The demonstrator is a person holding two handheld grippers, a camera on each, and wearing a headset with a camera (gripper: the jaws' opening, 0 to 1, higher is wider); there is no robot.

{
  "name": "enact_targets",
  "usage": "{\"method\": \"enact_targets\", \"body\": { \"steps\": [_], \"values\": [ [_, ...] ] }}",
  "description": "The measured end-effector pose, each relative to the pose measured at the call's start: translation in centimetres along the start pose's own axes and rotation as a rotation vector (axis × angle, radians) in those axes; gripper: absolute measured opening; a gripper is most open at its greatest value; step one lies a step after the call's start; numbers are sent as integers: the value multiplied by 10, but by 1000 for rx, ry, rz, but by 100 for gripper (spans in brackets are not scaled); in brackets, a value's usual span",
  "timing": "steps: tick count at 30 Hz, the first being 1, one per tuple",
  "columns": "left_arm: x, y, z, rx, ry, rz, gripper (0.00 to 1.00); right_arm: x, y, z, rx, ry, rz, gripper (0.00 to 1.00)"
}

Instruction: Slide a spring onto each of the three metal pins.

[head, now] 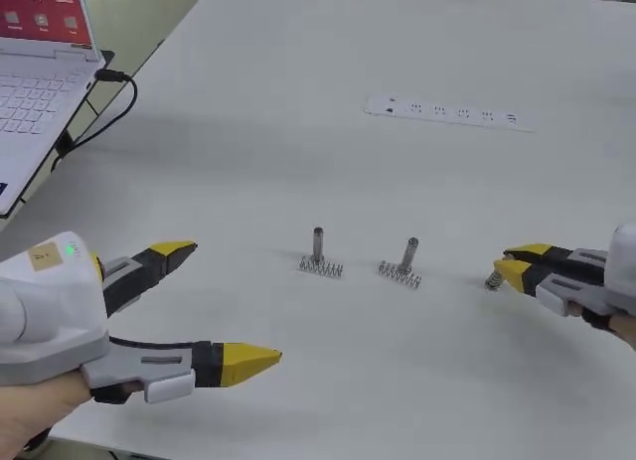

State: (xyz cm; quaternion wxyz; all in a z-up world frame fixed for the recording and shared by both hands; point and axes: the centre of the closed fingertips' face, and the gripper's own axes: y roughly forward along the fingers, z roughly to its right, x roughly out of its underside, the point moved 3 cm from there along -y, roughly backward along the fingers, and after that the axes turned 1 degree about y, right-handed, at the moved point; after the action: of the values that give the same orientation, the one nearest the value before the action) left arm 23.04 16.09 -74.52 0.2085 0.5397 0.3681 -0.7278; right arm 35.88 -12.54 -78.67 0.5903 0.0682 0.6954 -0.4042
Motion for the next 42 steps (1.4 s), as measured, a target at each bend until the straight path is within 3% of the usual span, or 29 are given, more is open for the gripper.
{"method": "enact_targets", "body": {
  "steps": [8, 12, 17, 42],
  "values": [
    [-1, 2, 0, 4, 4, 1, 98, 0, -1, 1, -5, 13, -14, 9],
    [-1, 2, 0, 6, 5, 0, 98, 2, 0, 1, -1, 12, -25, 17],
    [-1, 2, 0, 6, 3, -1, 98, 1, -1, 0, -8, 13, -27, 16],
    [-4, 3, 4, 15, 8, 0, 98, -8, -15, -4, 6, 53, 7, 32]
  ]
}}
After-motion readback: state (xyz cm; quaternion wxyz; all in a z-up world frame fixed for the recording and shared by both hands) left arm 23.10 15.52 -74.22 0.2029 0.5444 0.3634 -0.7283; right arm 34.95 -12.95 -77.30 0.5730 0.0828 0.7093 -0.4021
